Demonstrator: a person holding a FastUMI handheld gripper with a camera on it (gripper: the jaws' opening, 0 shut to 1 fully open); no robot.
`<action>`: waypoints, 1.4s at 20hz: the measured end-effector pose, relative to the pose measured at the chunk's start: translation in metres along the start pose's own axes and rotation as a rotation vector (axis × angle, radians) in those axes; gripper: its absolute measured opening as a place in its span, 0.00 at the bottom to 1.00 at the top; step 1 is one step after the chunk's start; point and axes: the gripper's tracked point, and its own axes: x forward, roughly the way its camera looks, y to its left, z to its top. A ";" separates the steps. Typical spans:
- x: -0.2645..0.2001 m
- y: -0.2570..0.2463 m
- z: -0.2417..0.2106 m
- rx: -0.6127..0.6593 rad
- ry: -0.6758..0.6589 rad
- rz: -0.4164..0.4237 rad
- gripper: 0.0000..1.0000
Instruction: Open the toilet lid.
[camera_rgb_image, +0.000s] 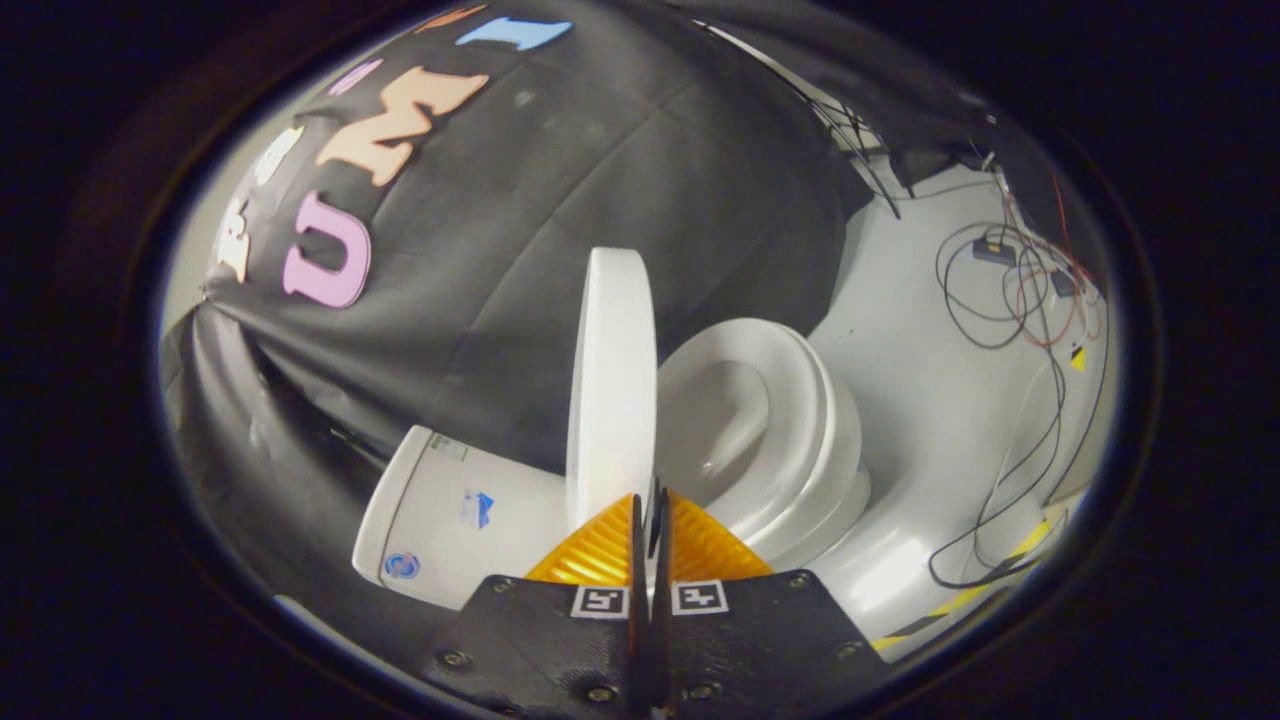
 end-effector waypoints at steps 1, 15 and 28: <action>-0.001 0.003 -0.001 -0.006 -0.005 -0.002 0.01; -0.017 0.067 0.002 -0.188 -0.038 0.011 0.01; -0.027 0.124 -0.003 -0.340 -0.074 0.058 0.01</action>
